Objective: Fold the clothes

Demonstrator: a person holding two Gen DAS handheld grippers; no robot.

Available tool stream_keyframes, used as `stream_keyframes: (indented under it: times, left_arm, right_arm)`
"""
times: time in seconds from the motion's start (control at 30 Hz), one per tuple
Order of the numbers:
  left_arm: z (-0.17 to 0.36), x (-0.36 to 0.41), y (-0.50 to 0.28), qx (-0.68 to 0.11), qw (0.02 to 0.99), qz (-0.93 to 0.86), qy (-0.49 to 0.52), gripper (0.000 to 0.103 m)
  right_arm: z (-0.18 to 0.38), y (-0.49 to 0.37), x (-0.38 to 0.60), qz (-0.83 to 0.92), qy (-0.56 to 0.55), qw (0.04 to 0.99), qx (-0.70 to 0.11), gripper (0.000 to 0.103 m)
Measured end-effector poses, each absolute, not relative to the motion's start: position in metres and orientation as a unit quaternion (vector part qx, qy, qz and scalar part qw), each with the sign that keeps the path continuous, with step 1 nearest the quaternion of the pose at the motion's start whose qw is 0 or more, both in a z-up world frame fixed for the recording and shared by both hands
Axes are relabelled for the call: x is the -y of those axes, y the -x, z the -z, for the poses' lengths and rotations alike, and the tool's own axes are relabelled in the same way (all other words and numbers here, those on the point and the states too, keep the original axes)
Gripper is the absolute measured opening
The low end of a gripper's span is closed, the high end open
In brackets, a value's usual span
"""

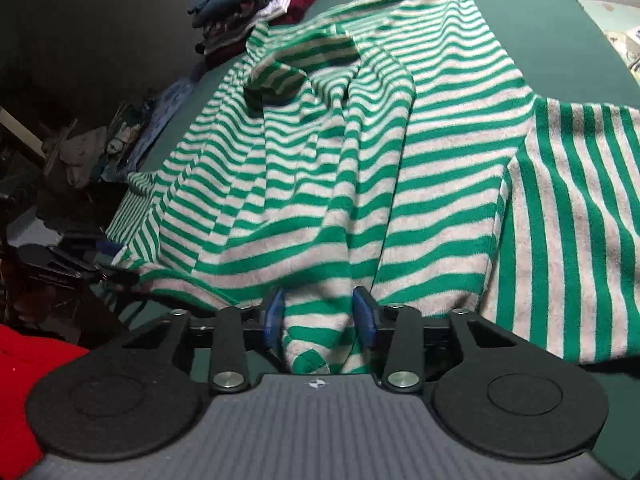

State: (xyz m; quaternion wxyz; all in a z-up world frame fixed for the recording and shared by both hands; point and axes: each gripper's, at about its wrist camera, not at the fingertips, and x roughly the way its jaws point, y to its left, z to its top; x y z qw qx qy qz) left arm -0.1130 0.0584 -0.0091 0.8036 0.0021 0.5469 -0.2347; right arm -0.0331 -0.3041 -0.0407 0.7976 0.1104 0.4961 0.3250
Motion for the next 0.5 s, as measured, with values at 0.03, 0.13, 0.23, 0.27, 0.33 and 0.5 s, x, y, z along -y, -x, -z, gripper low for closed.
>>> stream_keyframes:
  times: [0.03,0.13,0.23,0.27,0.33,0.5]
  left_arm:
    - [0.013,-0.057,0.115,-0.550,0.801,0.236,-0.004,0.007]
    - [0.015,-0.057,0.124,-0.557,0.794,0.244,-0.020,0.000]
    - [0.018,-0.069,0.131,-0.569,0.788,0.231,-0.028,0.000]
    - [0.018,-0.076,0.129,-0.566,0.794,0.218,-0.022,0.000]
    - [0.016,-0.089,0.127,-0.560,0.806,0.193,-0.010,0.000]
    - [0.012,-0.123,0.122,-0.541,0.831,0.129,0.020,0.042]
  right_arm:
    - [0.041,0.033,0.302,-0.331,-0.111,0.791,-0.502,0.006]
    - [0.034,0.045,0.302,-0.345,-0.082,0.788,-0.503,0.004]
    - [0.035,0.054,0.306,-0.343,-0.066,0.778,-0.522,0.005]
    - [0.036,0.056,0.307,-0.346,-0.065,0.773,-0.527,0.005]
    - [0.032,0.059,0.307,-0.338,-0.070,0.783,-0.518,0.014]
    - [0.009,0.058,0.366,-0.154,-0.139,0.879,-0.429,0.038]
